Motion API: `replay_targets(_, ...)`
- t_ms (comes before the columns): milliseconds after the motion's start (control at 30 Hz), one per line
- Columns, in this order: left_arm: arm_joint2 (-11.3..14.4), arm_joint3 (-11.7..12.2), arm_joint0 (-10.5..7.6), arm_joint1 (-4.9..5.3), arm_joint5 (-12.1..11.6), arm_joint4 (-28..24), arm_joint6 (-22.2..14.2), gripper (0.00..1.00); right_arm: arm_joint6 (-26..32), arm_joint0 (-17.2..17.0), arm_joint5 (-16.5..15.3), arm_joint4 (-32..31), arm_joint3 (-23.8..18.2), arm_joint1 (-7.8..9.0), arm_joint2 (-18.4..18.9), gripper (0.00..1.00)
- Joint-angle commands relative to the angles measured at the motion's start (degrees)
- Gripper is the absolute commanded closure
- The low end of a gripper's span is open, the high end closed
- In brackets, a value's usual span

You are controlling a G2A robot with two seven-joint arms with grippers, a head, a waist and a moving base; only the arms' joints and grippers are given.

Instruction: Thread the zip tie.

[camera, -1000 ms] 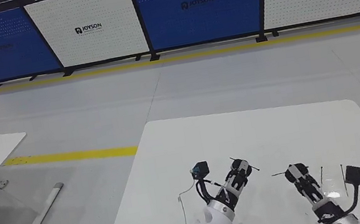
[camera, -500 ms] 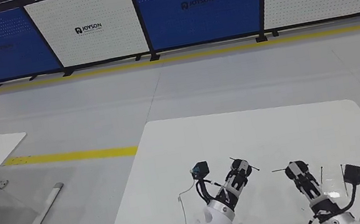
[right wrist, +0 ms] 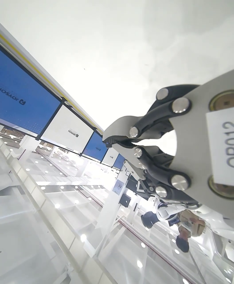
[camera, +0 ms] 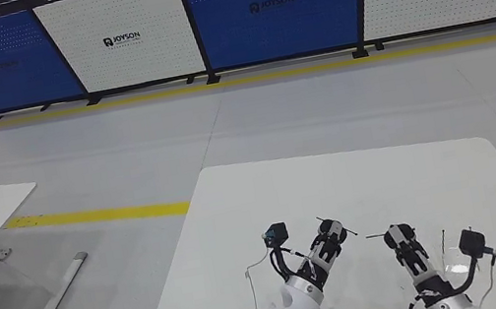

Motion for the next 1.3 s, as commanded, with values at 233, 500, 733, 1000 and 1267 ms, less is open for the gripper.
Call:
replay_targets(233, 0.00, 0.00, 0.00, 0.00, 0.00, 0.00, 0.00, 1.00, 1.29, 2.95, 2.52, -0.98, 1.73, -1.49, -1.64, 1.00)
replay_targets(500, 0.00, 0.00, 0.00, 0.00, 0.00, 0.00, 0.00, 1.00, 1.07, 4.37, 3.62, -1.28, 2.72, -2.47, -2.73, 1.00)
replay_targets(733, 0.00, 0.00, 0.00, 0.00, 0.00, 0.00, 0.00, 1.00, 1.24, 4.03, 3.07, -1.37, 2.78, -2.69, -2.32, 1.00)
replay_targets(1000, 0.00, 0.00, 0.00, 0.00, 0.00, 0.00, 0.00, 1.00, 0.96, 2.89, 1.34, -2.07, 2.63, -3.32, -1.33, 1.00)
replay_targets(1267, 0.00, 0.00, 0.00, 0.00, 0.00, 0.00, 0.00, 1.00, 2.66, 2.86, 2.99, -2.99, 2.72, -4.01, -1.24, 1.00)
